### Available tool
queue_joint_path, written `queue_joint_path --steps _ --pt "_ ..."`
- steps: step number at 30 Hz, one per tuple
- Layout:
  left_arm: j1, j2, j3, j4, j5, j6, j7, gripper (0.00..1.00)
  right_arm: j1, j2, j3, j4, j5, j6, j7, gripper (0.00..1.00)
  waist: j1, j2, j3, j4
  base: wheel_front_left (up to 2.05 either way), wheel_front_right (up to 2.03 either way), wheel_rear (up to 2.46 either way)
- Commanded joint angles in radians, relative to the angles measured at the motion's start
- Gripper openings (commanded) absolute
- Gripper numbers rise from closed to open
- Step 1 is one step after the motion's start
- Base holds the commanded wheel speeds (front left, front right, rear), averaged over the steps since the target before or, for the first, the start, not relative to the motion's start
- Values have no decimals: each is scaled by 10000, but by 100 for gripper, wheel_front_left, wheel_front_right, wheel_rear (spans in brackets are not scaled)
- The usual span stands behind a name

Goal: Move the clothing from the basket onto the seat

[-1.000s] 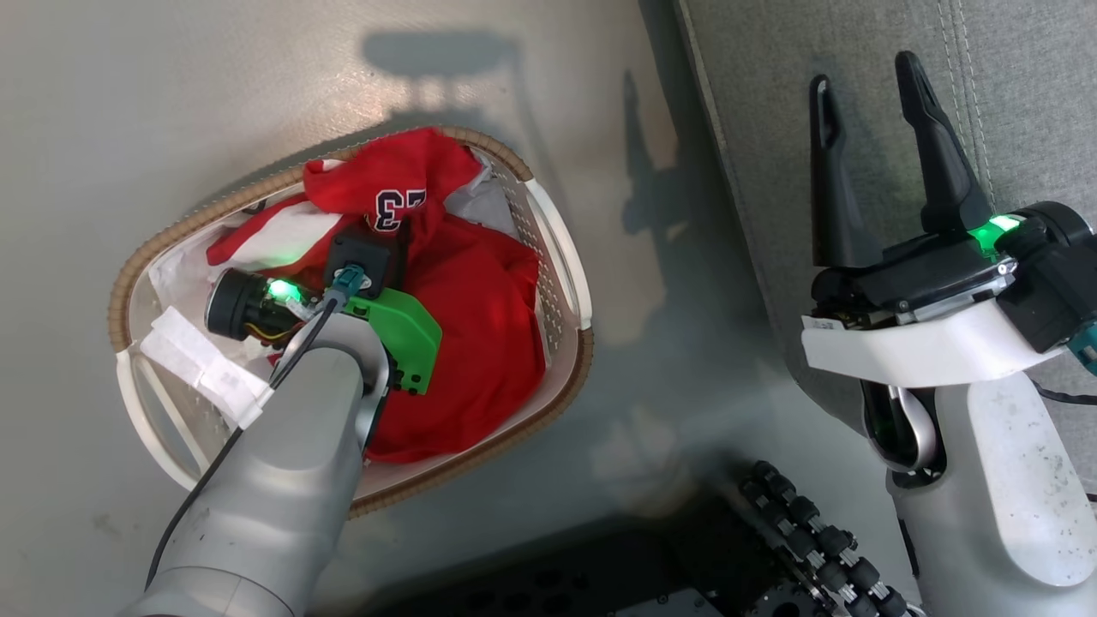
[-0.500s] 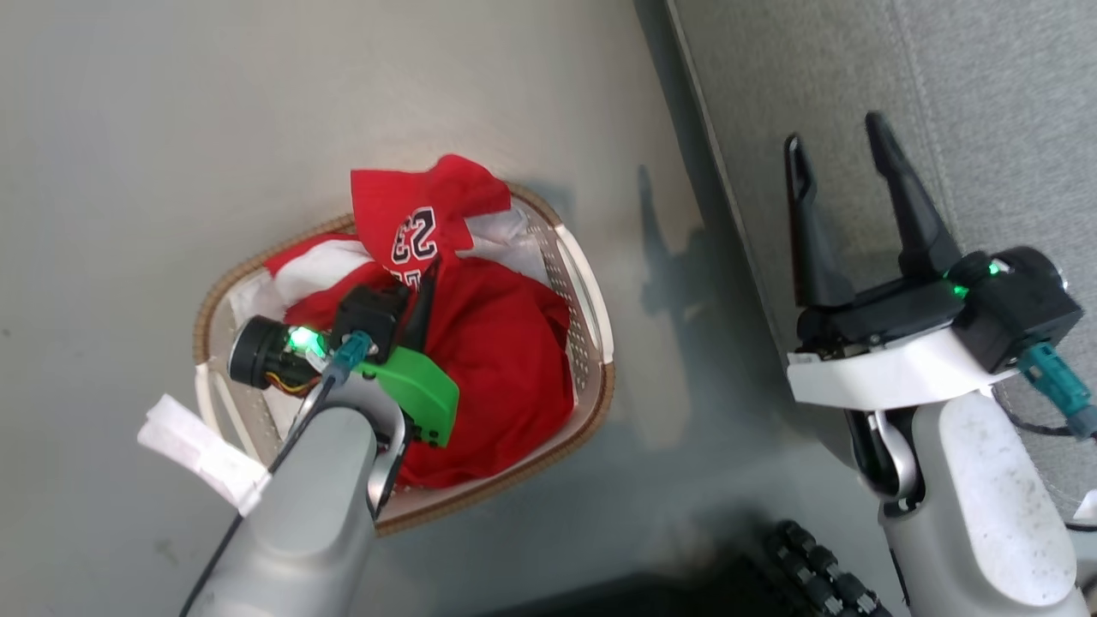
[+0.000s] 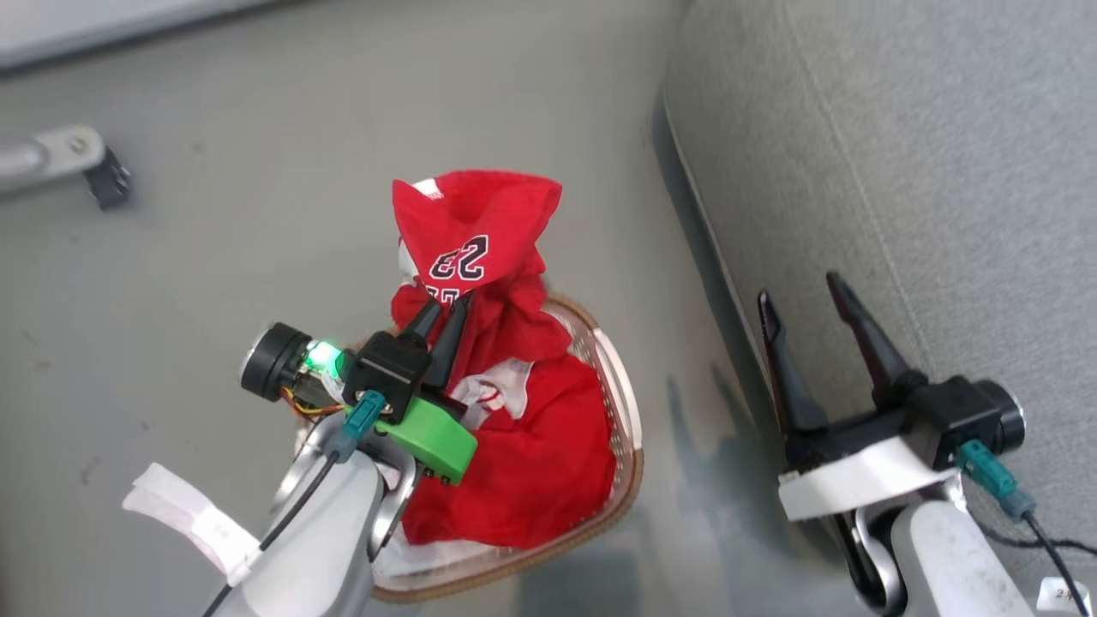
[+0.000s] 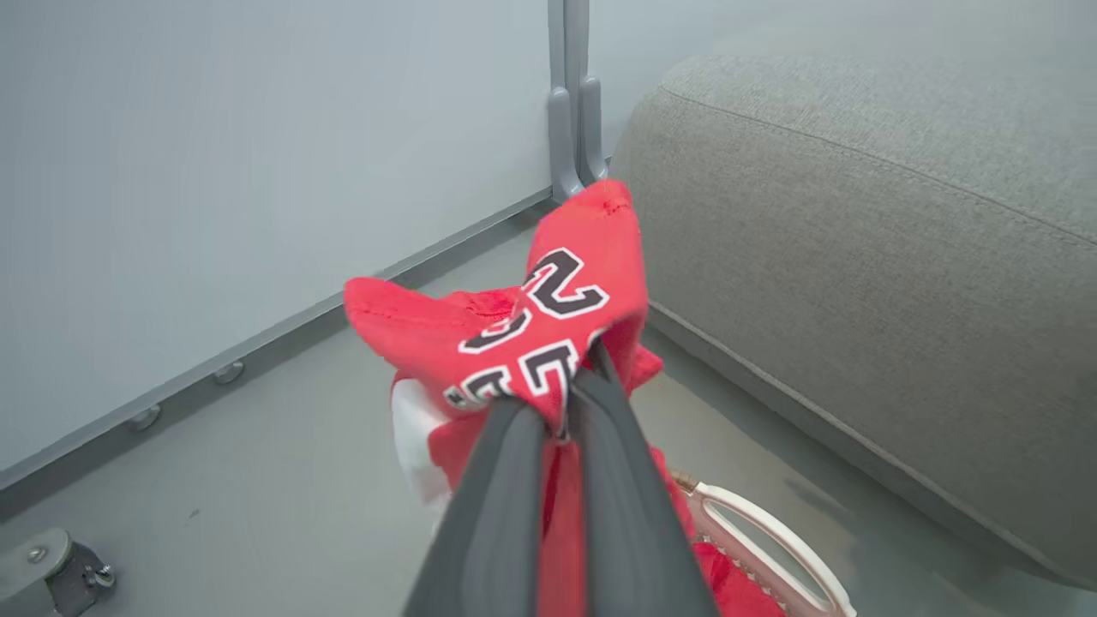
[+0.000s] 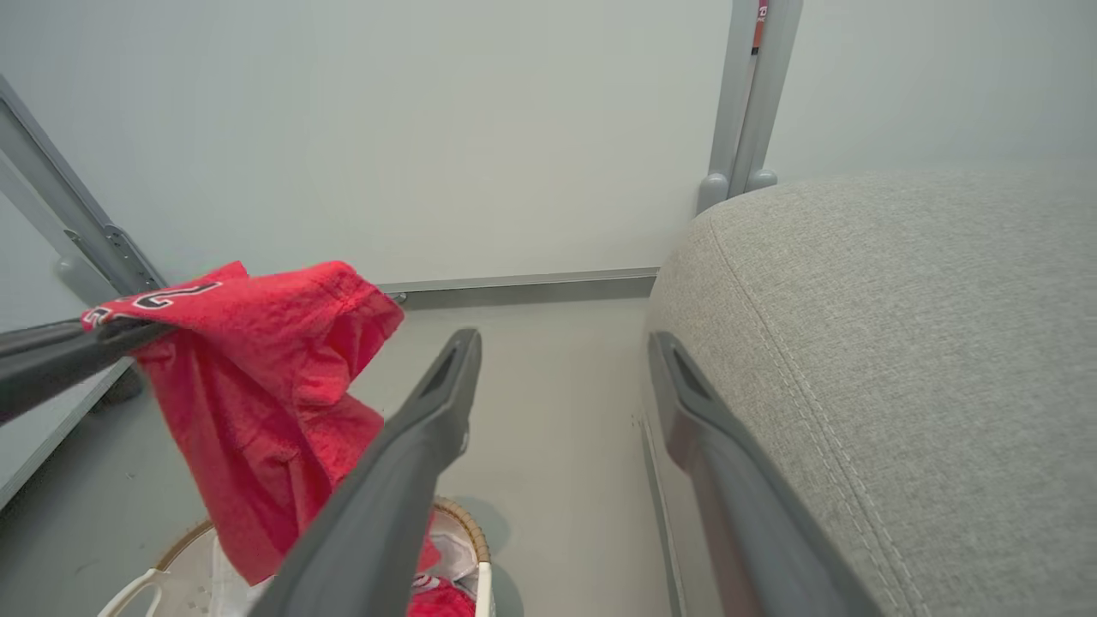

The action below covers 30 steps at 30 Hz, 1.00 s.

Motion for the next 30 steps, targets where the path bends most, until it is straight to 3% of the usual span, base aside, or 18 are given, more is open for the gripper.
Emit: queue_joint_path --steps 1,8,21,30 --pt "171 135 -55 -156 91 -47 -12 0 325 -43 16 93 -51 -10 -19 100 1 0 -2042 611 0 0 0" --pt "-692 679 -357 -756 285 -134 40 0 965 -43 183 223 -65 -10 -19 100 1 0 -3231 595 0 0 0" --pt "-2718 1115 -454 -1889 -28 -176 1153 0 1152 -42 628 96 -213 -10 -18 100 1 0 -3776 426 0 0 0" --pt "-3240 1005 -729 -2307 -254 -178 1562 0 929 -39 911 256 -606 -10 -18 100 1 0 -4162 422 0 0 0"
